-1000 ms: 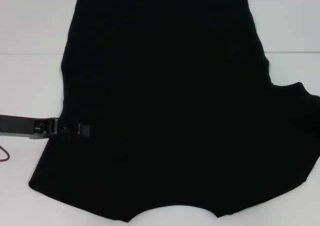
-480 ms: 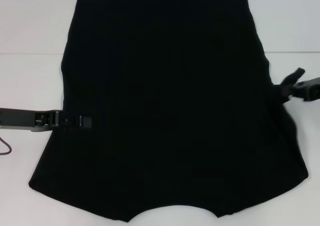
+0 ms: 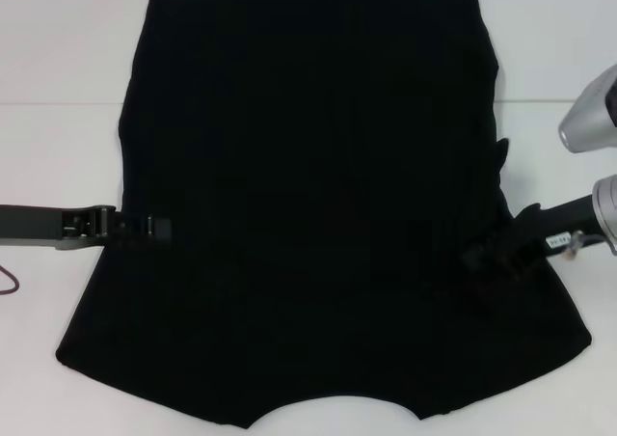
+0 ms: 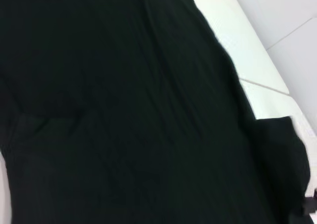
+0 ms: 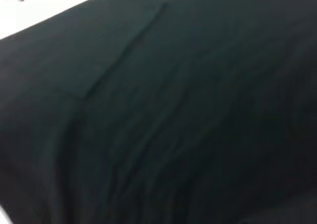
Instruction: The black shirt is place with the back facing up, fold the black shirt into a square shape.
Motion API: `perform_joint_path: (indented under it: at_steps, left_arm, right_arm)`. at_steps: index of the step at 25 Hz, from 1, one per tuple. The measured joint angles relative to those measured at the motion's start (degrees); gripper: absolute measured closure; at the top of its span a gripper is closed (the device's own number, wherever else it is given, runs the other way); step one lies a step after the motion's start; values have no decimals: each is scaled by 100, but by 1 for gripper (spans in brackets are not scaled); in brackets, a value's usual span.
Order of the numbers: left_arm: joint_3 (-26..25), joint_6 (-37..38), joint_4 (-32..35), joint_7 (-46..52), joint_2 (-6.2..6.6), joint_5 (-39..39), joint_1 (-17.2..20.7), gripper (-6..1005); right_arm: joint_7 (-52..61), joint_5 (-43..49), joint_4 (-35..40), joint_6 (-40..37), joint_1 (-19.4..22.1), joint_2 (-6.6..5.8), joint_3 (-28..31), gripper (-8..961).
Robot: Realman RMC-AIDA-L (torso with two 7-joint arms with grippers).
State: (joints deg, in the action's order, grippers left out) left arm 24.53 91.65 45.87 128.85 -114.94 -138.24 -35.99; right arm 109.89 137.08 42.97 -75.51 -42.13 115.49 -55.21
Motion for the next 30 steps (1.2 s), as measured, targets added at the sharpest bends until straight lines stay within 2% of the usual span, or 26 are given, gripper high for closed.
perform_joint_path:
  at_steps: [3, 8, 12, 16, 19, 23, 27, 30]
  left_arm:
    - [-36, 0, 0, -11, 0, 0, 18, 560]
    - [-45, 1, 0, -14, -1, 0, 35, 558]
    - [-62, 4, 0, 0, -5, 0, 40, 560]
    - [-143, 83, -2, 0, -9, 0, 58, 558]
    - [-172, 246, 18, 2, 15, -61, 145, 557]
    - [-181, 629, 131, 162, 108, -450, 277, 558]
    - [-181, 705, 367, 415, 84, -912, 412, 559]
    - [-185, 659, 441, 512, 62, -1056, 487, 560]
  right_arm:
    - [273, 18, 18, 120, -7, -6, 241, 917]
    - [734, 81, -28, 90, -27, -140, 501, 914]
    - [1088, 104, -7, 150, 25, -194, 740, 756]
    - [1604, 101, -40, 188, 37, -227, 1434, 594]
    - [2263, 83, -73, 153, 61, -316, 1879, 471]
    - [2770, 56, -146, -120, 70, -456, 2169, 361]
    - [3000, 53, -209, -203, 72, -513, 2293, 250]
    - [3059, 51, -214, -207, 88, -520, 2331, 250]
